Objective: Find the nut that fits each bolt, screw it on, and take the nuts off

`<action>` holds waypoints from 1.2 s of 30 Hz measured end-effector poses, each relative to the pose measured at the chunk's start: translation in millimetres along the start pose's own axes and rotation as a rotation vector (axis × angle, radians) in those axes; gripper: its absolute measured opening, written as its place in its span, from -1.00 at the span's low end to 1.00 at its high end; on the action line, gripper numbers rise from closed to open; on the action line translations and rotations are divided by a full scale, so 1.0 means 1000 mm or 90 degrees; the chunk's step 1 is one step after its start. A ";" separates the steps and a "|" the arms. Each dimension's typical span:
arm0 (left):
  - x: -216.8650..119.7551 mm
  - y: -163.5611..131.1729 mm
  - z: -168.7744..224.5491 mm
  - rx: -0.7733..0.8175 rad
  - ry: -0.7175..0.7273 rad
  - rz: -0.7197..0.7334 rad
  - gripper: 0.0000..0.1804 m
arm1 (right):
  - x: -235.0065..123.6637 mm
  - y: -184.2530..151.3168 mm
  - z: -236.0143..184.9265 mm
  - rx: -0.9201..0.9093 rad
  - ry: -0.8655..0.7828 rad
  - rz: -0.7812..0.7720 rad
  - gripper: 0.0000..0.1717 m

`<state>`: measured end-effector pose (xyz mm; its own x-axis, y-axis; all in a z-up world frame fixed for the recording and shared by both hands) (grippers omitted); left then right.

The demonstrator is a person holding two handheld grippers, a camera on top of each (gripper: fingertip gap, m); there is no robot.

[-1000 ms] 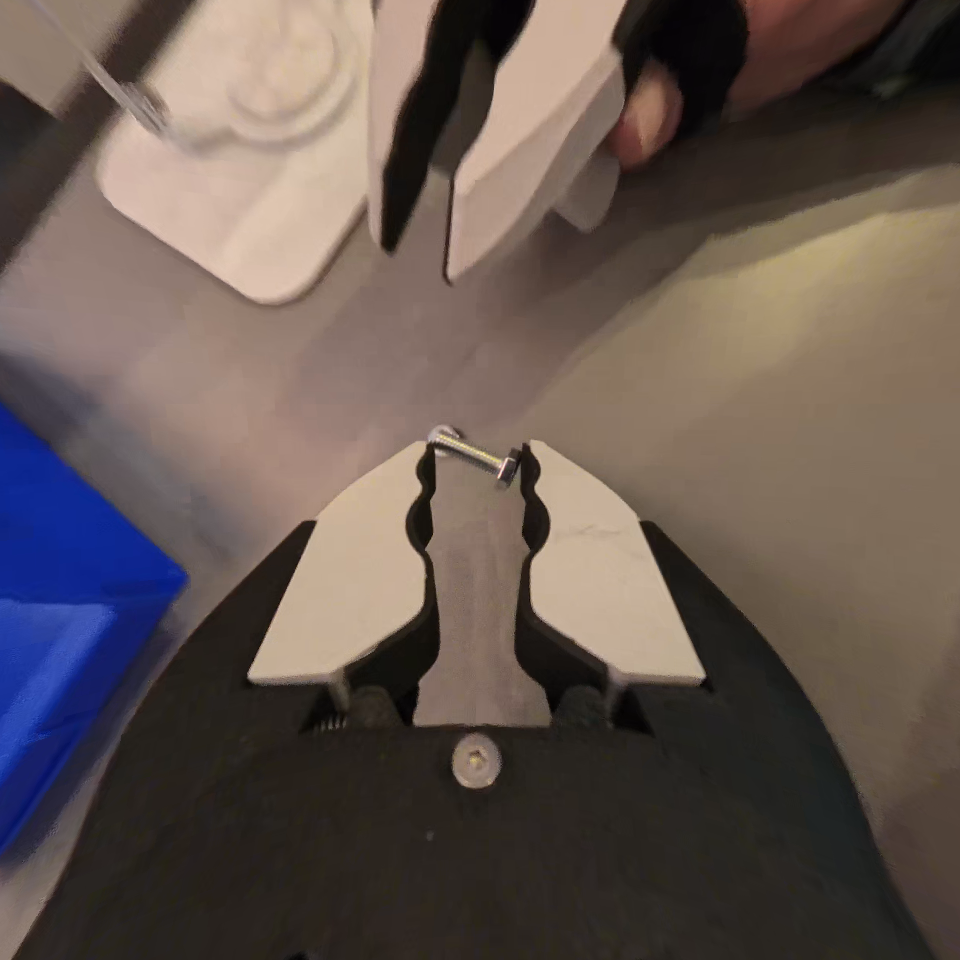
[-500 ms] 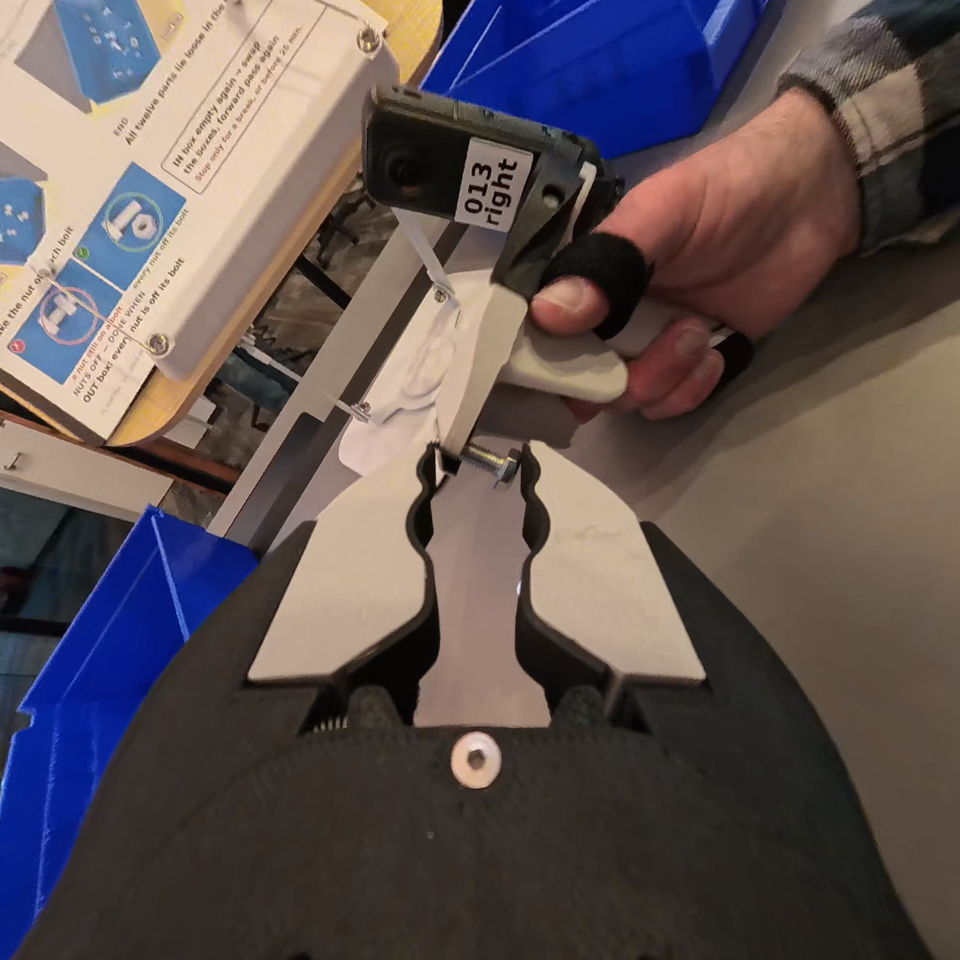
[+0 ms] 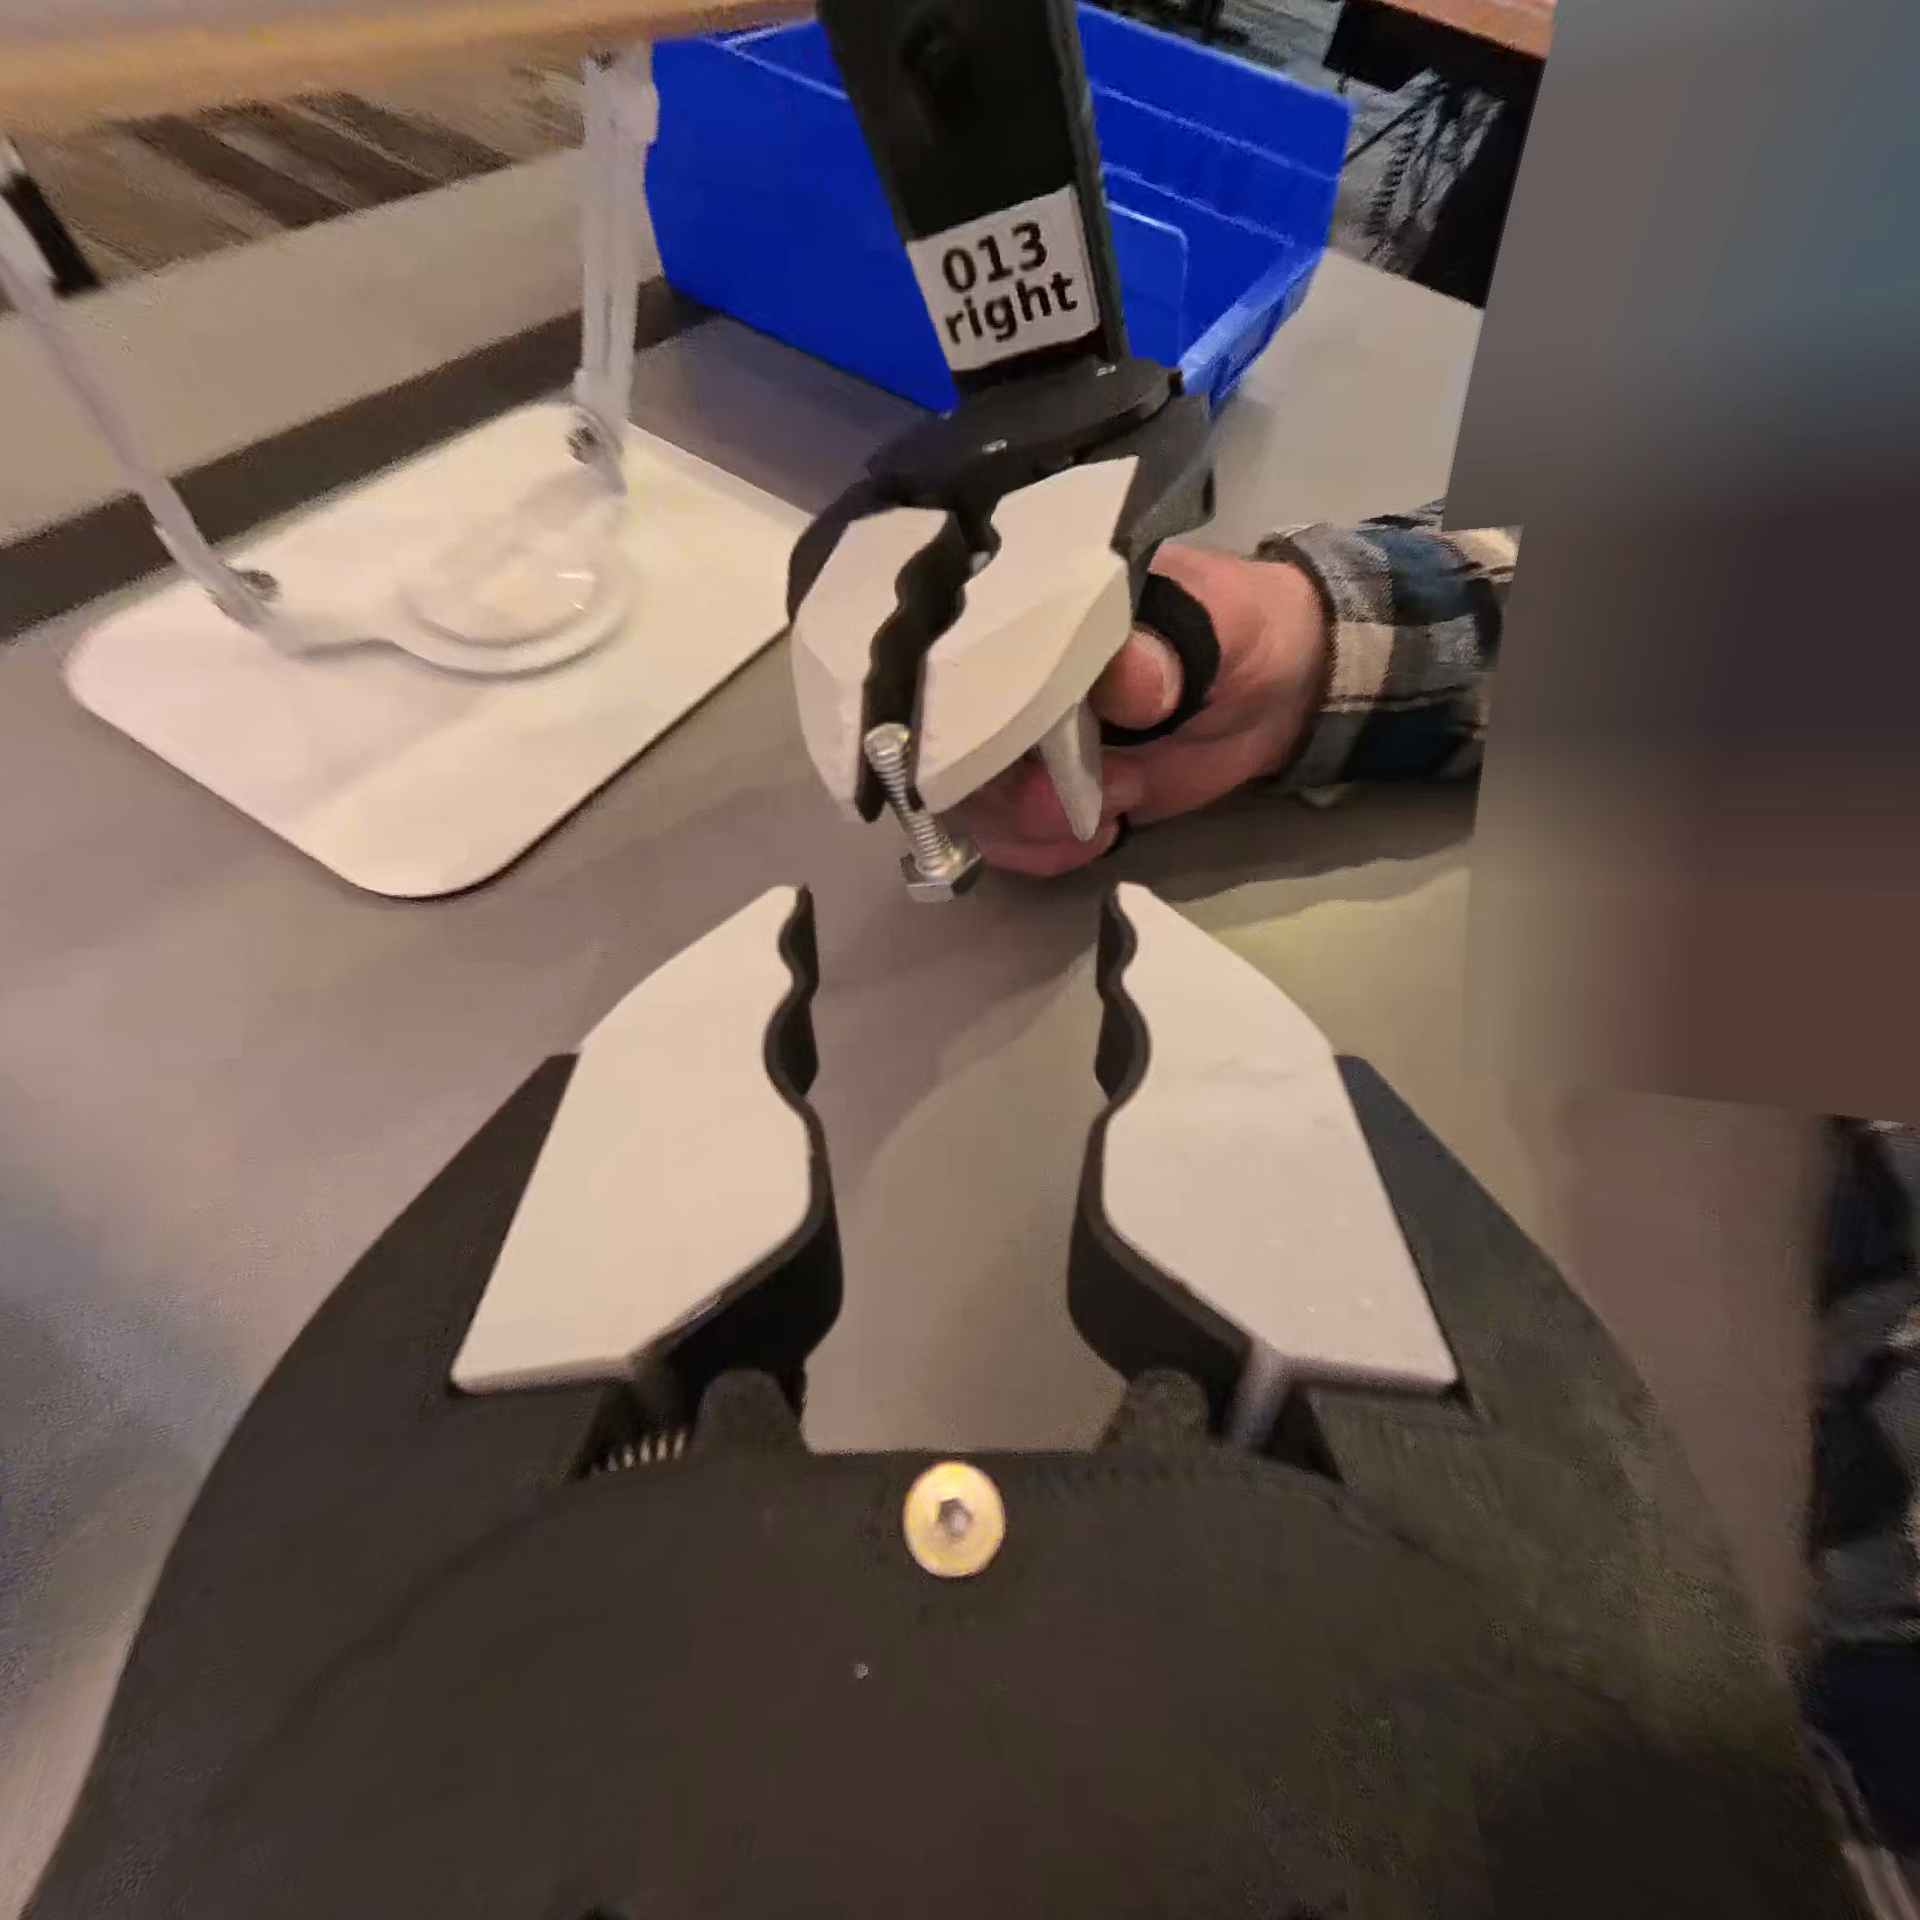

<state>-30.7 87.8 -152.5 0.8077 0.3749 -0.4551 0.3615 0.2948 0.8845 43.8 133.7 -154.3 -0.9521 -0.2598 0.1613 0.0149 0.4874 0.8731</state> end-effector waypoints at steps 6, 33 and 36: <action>0.008 0.002 0.004 -0.060 -0.087 0.040 -0.60 | -0.002 0.002 -0.006 -0.039 0.023 0.011 -0.91; 0.013 0.001 -0.001 -0.105 -0.165 0.151 -0.82 | -0.001 0.001 -0.012 -0.078 0.031 0.023 -0.91; 0.012 0.001 -0.001 -0.096 -0.165 0.151 -0.83 | -0.001 0.001 -0.012 -0.072 0.032 0.025 -0.86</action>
<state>-21.2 93.0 -157.2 0.9587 0.2187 -0.1818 0.0938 0.3602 0.9281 48.2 124.4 -147.8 -0.9334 -0.2854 0.2177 0.0894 0.4024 0.9111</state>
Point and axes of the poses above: each gripper's, where its closed fingertips meet, x out along the fingers, y out of its top, z = x × y across the jaws, the point moved 5 cm from there along -x, back along the fingers, and after that the axes turned 2 degrees about x, right-handed, at the moved point
